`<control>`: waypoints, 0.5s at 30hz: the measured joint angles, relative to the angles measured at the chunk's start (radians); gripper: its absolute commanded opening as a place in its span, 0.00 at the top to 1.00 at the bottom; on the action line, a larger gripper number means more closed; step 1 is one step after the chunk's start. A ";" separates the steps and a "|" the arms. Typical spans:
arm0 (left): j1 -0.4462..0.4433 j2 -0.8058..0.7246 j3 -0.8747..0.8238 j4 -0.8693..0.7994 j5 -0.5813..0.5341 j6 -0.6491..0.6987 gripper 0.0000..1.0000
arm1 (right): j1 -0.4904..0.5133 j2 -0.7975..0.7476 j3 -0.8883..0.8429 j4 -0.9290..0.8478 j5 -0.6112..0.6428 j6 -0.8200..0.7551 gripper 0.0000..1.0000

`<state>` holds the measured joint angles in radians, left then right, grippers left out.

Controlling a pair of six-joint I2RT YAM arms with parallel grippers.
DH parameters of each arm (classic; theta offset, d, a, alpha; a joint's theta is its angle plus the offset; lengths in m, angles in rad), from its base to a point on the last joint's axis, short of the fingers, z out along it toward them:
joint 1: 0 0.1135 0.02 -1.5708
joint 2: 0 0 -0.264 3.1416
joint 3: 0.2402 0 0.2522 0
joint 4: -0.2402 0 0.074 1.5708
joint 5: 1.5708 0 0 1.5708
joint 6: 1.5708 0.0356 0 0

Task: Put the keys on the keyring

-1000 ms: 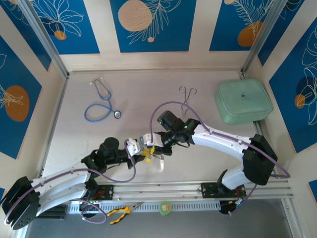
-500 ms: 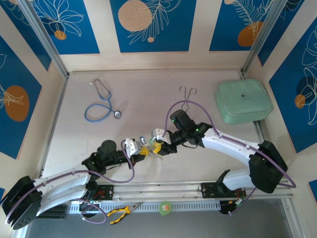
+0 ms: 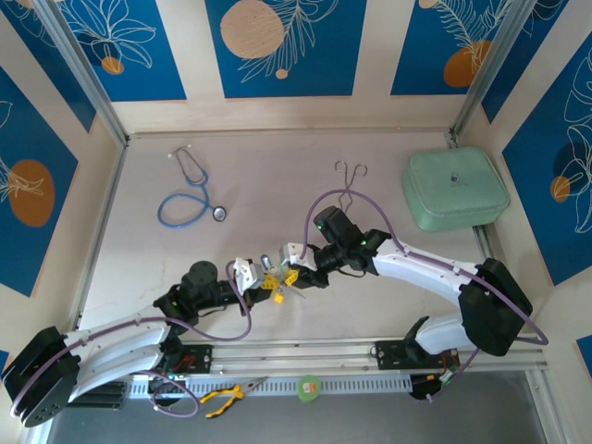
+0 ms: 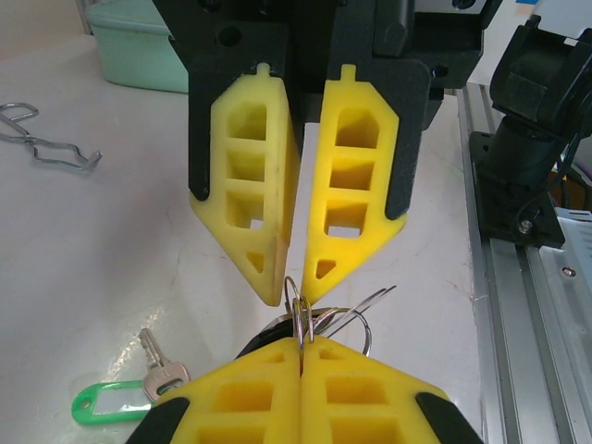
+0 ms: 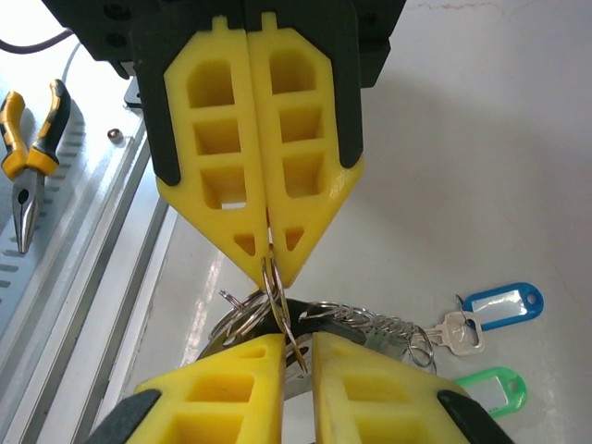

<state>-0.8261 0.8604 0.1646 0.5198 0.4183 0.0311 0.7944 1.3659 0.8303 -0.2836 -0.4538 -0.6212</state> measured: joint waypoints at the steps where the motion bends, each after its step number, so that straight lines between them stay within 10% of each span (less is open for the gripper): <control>1: 0.000 0.000 0.000 0.000 0.000 0.000 1.00 | 0.000 0.000 0.000 -0.002 0.003 -0.002 0.85; 15: 0.000 0.000 0.000 0.000 0.000 0.000 1.00 | -0.003 0.002 0.000 -0.031 0.012 -0.021 1.00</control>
<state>-0.8261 0.8604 0.1646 0.5201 0.4187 0.0311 0.7918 1.3678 0.8299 -0.3141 -0.4419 -0.6422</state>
